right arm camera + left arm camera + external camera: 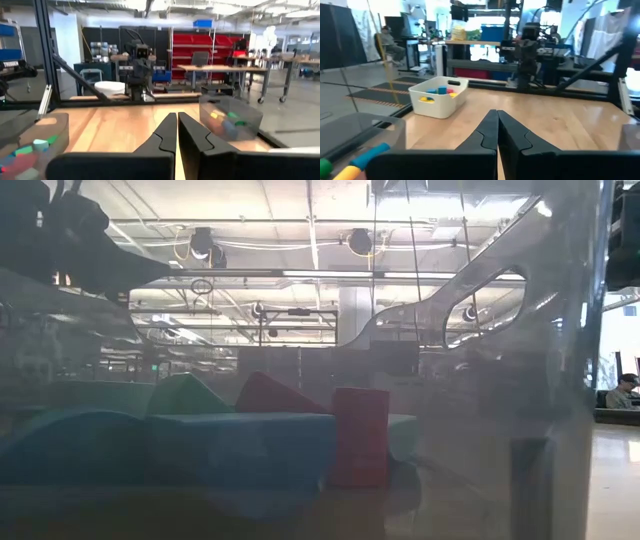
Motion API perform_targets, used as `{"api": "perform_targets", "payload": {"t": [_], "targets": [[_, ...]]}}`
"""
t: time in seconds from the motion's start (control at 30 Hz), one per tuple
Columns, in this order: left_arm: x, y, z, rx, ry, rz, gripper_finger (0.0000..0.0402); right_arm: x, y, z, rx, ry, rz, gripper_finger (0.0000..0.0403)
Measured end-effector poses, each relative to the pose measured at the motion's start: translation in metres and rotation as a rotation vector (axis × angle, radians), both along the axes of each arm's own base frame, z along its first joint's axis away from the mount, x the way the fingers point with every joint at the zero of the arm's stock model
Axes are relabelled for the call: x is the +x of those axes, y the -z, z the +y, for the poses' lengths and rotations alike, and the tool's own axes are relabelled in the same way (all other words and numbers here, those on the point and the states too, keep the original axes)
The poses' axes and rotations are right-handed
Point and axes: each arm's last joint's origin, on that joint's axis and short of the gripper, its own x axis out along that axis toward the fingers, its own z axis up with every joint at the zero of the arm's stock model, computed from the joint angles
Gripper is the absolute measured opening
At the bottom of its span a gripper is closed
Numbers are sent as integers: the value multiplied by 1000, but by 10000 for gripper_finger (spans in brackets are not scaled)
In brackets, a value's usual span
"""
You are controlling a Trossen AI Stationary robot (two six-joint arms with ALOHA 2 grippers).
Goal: Sort blocks by size
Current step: Return to Home Position
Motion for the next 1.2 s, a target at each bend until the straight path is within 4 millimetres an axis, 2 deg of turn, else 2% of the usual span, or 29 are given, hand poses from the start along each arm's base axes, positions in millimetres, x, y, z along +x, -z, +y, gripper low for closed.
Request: {"api": "perform_targets", "payload": {"t": [0.4,0.53,1.2], "targets": [[0,-4,-2,21,54,-43,4,1,8,-1,33,40,72,0],[0,0,1,-35,-26,-5,4,2,9,-1,66,43,88,0],[4,6,2,-77,-56,55,4,5,13,-1,46,41,135,0]]}}
